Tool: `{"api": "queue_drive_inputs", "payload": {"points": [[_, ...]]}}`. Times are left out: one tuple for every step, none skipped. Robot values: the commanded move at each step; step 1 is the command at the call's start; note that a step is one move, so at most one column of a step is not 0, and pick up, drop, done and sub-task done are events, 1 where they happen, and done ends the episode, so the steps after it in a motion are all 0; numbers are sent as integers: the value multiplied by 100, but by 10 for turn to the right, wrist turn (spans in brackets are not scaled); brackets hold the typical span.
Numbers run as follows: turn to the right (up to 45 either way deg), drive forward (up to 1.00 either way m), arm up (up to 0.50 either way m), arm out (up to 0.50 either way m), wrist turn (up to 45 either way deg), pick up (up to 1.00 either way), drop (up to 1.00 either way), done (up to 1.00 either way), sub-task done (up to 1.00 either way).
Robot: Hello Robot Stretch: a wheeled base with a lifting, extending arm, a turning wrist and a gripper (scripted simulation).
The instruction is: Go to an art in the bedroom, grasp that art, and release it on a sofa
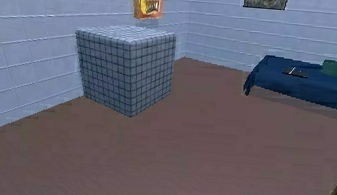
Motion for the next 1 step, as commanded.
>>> {"api": "queue_drive_inputs", "payload": {"points": [[0, 0, 26, 0, 0, 0, 0, 0, 0]]}}
